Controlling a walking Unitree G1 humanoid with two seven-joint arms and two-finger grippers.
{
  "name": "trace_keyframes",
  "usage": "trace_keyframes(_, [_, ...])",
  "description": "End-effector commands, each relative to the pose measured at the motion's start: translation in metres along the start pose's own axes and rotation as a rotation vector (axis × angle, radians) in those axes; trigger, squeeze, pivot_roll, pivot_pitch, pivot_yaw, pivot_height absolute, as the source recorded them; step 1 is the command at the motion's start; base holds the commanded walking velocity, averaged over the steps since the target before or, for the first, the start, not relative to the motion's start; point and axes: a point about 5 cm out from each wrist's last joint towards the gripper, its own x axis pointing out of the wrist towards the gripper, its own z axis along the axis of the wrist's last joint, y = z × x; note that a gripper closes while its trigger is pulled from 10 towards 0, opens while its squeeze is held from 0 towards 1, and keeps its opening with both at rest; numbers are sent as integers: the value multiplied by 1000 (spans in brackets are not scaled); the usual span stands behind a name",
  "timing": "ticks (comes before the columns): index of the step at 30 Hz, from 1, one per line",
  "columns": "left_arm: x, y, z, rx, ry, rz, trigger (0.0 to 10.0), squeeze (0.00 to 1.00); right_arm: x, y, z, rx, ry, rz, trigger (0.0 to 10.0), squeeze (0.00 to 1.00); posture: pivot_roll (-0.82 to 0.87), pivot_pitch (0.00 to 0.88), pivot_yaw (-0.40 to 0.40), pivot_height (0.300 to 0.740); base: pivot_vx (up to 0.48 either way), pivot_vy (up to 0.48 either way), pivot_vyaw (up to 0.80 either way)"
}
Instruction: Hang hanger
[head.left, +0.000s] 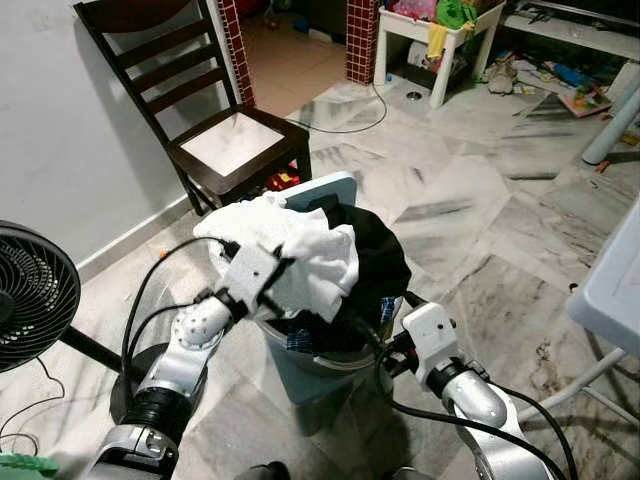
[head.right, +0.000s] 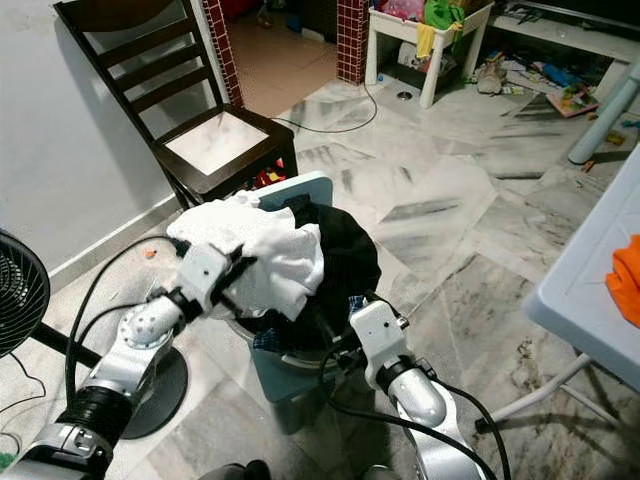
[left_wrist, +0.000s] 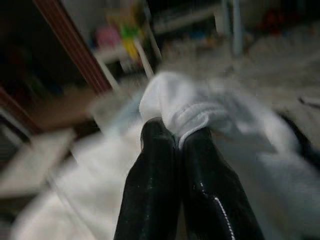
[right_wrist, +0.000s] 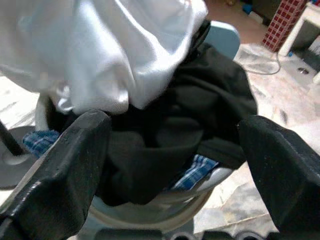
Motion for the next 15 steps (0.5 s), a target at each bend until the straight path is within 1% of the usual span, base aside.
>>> trace_keyframes(1, [4, 18, 25, 84, -99, 48, 0, 0, 4, -1, 1, -3, -8, -9, 10000, 0, -102, 67, 80, 740, 0, 0, 0])
trace_keyframes(2, [4, 18, 25, 84, -99, 48, 0, 0, 4, -1, 1, -3, -8, -9, 10000, 0, -102, 67, 80, 740, 0, 0, 0])
trace_keyframes(3, [6, 25, 40, 143, -165, 77, 0, 0, 7, -2, 2, -5, -14, -14, 10000, 0, -87, 54, 80, 740, 0, 0, 0])
trace_keyframes(5, [6, 30, 52, 194, -223, 108, 0, 0, 11, -2, 3, -7, -20, -18, 10000, 0, -82, 50, 80, 740, 0, 0, 0])
trace_keyframes(6, [4, 32, 58, 201, -256, 147, 0, 0, 12, -1, 4, -8, -22, -19, 10000, 0, -81, 48, 80, 740, 0, 0, 0])
trace_keyframes(8, [-2, 27, 57, 166, -256, 186, 0, 0, 13, 0, 3, -6, -24, -20, 10000, 0, -78, 46, 78, 740, 0, 0, 0])
trace_keyframes(10, [-7, 21, 53, 150, -238, 211, 0, 0, 14, 2, 3, -6, -26, -20, 10000, 0, -77, 46, 78, 740, 0, 0, 0])
trace_keyframes(11, [-13, 13, 42, 128, -201, 225, 0, 0, 14, 2, 3, -6, -27, -20, 10000, 0, -76, 48, 73, 740, 0, 0, 0])
trace_keyframes(12, [-24, 1, 24, 78, -132, 256, 0, 0, 13, 3, 2, -7, -27, -20, 10000, 0, -76, 50, 69, 740, 0, 0, 0])
trace_keyframes(15, [-39, -14, 4, 12, -43, 301, 0, 0, 13, 2, 1, -11, -26, -20, 10000, 0, -75, 53, 62, 740, 0, 0, 0])
